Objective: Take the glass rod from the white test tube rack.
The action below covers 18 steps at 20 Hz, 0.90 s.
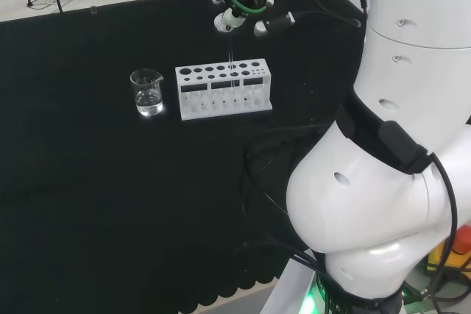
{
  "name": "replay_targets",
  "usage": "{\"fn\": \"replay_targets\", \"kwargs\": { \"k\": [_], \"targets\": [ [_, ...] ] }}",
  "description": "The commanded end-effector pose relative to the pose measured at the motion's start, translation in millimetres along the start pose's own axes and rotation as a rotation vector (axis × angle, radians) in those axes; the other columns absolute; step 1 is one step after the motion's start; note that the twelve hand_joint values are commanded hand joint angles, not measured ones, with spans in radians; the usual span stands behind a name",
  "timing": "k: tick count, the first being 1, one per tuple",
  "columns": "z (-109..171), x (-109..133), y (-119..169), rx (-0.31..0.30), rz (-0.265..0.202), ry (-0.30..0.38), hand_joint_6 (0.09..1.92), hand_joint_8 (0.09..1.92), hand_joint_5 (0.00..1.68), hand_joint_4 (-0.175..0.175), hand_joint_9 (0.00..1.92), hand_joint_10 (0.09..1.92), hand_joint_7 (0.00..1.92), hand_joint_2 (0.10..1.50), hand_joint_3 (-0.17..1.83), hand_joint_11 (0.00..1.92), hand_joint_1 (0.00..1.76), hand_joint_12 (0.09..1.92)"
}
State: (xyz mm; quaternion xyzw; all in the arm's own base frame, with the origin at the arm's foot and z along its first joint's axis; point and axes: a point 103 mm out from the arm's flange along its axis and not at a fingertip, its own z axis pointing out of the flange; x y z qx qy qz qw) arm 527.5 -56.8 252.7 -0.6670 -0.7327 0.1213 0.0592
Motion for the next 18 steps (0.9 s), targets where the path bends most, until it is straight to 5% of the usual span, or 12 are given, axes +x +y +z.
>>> {"fn": "replay_targets", "kwargs": {
  "k": [1,4,7,18],
  "targets": [
    [1,3,3,-0.001,-0.008,-0.005,0.17,0.98,0.44,-0.175,0.76,0.96,0.56,1.27,-0.17,0.63,0.65,1.31],
    [3,1,7,0.009,-0.009,-0.003,0.58,0.99,0.44,-0.175,0.81,0.97,0.63,1.28,-0.17,0.71,0.67,1.28],
    [5,0,8,0.014,-0.01,-0.006,0.79,0.99,0.43,-0.175,0.85,0.97,0.67,1.28,-0.17,0.76,0.68,1.27],
    [12,0,11,0.019,-0.023,-0.015,0.9,0.98,0.47,-0.175,1.05,0.97,0.75,1.28,-0.17,1.01,0.75,1.2]
  ]
}}
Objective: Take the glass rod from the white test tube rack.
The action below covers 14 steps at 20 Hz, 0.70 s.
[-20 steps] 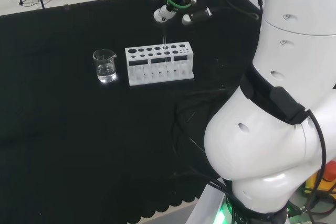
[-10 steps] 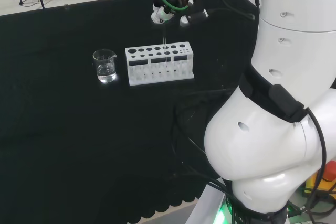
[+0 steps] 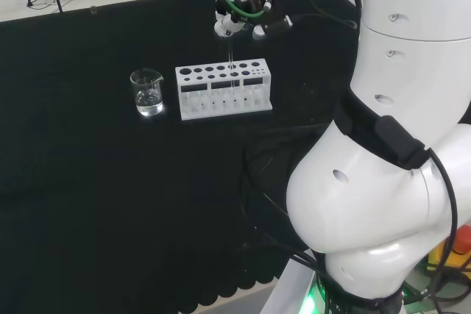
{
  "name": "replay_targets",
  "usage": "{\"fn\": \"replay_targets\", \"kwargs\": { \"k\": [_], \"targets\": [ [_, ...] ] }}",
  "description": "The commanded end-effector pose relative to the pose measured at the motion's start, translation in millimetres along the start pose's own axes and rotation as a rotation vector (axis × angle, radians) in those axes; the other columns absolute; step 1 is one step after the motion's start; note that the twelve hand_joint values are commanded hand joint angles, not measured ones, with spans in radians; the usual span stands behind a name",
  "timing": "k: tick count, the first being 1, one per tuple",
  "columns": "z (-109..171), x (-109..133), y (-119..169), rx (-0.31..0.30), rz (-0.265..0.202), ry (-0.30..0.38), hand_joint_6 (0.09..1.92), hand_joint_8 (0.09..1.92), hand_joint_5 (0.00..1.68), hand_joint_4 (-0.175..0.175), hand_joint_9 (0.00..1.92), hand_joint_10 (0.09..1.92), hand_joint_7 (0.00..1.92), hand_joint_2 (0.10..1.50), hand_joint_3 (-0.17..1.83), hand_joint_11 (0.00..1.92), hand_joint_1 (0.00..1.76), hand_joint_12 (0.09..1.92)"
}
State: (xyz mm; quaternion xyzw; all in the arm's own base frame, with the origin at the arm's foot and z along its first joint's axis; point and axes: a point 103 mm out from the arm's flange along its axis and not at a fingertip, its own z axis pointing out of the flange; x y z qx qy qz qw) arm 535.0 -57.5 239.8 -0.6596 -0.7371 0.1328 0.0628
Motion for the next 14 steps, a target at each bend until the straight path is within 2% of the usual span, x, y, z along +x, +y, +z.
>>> {"fn": "replay_targets", "kwargs": {
  "k": [1,7,14],
  "targets": [
    [1.8,0.9,0.4,-0.006,-0.012,-0.007,0.9,0.98,0.49,-0.175,1.09,0.97,0.77,1.29,-0.17,1.06,0.77,1.18],
    [1.8,1.9,0.4,-0.012,-0.013,-0.018,0.9,0.96,0.61,-0.175,1.29,1.03,0.87,1.29,-0.17,1.34,0.88,1.05],
    [1.8,1.4,0.4,-0.018,-0.006,-0.019,0.89,0.96,0.73,-0.175,1.39,1.03,0.98,1.29,-0.17,1.54,0.96,0.95]
  ]
}}
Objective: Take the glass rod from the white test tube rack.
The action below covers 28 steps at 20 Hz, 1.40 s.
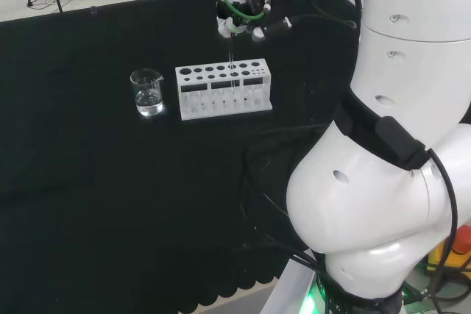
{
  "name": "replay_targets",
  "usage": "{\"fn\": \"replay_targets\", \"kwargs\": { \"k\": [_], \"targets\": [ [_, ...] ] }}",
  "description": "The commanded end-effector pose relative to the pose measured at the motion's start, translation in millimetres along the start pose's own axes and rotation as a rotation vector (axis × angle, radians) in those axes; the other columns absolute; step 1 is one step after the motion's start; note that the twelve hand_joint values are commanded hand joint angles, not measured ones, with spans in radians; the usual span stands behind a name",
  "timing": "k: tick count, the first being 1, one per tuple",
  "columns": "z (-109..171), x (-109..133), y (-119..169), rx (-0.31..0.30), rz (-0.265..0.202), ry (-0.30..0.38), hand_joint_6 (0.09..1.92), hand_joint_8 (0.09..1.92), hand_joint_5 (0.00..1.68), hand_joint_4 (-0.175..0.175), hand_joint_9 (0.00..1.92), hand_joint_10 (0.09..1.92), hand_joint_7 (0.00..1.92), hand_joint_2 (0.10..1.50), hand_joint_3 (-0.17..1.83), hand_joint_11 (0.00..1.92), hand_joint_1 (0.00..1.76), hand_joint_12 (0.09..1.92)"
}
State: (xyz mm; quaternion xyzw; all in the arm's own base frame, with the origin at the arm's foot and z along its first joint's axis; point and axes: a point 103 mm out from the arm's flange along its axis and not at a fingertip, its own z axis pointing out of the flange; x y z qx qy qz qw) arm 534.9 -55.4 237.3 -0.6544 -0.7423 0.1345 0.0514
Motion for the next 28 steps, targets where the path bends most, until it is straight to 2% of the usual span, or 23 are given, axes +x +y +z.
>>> {"fn": "replay_targets", "kwargs": {
  "k": [1,3,5,6,8,9,11,13,15,17,28],
  "targets": [
    [-1,-3,-1,-0.005,0.008,0.006,0.89,0.97,0.75,-0.175,1.4,1.02,1.0,1.29,-0.17,1.56,0.97,0.94],
    [-2,-5,-2,-0.01,0.012,0.013,0.89,0.97,0.76,-0.175,1.42,1.01,1.01,1.29,-0.17,1.6,1.0,0.92],
    [-3,-8,-3,-0.033,0.021,0.017,1.12,1.01,0.8,-0.175,1.45,1.0,1.03,1.25,-0.11,1.68,1.08,0.82],
    [-4,-8,-3,-0.037,0.022,0.02,1.12,1.07,0.81,-0.175,1.47,1.0,1.03,1.23,-0.1,1.71,1.15,0.76],
    [-5,-9,-3,-0.053,0.03,0.038,1.04,1.14,0.84,-0.175,1.5,1.01,1.04,1.2,-0.1,1.68,1.23,0.66],
    [-7,-9,-4,-0.097,0.032,0.047,0.94,1.15,0.9,-0.175,1.47,1.02,1.05,1.19,-0.13,1.63,1.26,0.64],
    [-9,-10,-5,-0.133,0.04,0.086,0.71,1.09,1.03,-0.175,1.44,1.03,1.11,1.16,-0.16,1.58,1.29,0.63],
    [-13,-9,-4,-0.142,0.05,0.115,0.49,0.99,1.12,-0.175,1.4,0.96,1.13,1.12,-0.17,1.57,1.34,0.62],
    [-17,-10,-6,-0.151,0.052,0.125,0.63,1.12,0.99,-0.175,1.17,1.12,0.97,1.12,-0.06,1.56,1.38,0.61],
    [-25,-11,-10,-0.159,0.049,0.134,0.74,1.2,0.9,-0.175,1.07,1.22,0.89,1.12,-0.02,1.55,1.38,0.62],
    [-82,-6,-50,-0.18,0.052,0.123,0.76,1.24,0.88,-0.175,1.04,1.24,0.86,1.13,0.0,1.57,1.39,0.64]
  ]
}}
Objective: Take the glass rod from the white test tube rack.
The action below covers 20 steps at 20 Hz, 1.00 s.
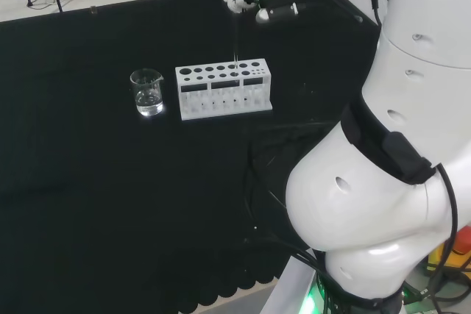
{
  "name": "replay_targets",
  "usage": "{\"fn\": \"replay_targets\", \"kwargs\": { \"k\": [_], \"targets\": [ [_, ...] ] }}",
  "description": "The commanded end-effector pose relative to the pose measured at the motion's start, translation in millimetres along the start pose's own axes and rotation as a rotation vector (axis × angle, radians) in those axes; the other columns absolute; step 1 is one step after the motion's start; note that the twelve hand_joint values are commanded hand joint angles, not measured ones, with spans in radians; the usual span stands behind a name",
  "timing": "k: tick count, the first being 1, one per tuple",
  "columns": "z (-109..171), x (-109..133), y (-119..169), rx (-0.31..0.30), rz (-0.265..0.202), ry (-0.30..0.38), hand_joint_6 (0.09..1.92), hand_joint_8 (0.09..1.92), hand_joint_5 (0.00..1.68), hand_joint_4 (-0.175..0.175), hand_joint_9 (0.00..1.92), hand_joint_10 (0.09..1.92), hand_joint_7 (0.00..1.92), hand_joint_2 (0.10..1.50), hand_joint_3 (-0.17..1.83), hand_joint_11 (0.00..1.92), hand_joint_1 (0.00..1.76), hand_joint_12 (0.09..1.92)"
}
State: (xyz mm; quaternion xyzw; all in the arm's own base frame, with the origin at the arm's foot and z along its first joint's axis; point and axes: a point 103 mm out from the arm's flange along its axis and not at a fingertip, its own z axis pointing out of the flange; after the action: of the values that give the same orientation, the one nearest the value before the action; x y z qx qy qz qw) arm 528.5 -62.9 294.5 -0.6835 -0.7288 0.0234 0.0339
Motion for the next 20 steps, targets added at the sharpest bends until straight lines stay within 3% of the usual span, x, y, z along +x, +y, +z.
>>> {"fn": "replay_targets", "kwargs": {
  "k": [1,9,20],
  "targets": [
    [-45,12,-27,-0.012,-0.007,-0.007,0.76,1.24,0.88,-0.175,1.04,1.24,0.85,1.13,0.0,1.57,1.39,0.64],
    [-88,39,-33,-0.11,-0.051,-0.019,0.76,1.25,0.88,-0.175,1.04,1.25,0.85,1.13,0.0,1.57,1.39,0.64],
    [-94,46,-34,-0.117,-0.076,-0.053,0.76,1.26,0.88,-0.175,1.04,1.25,0.85,1.13,0.0,1.57,1.39,0.64]
  ]
}}
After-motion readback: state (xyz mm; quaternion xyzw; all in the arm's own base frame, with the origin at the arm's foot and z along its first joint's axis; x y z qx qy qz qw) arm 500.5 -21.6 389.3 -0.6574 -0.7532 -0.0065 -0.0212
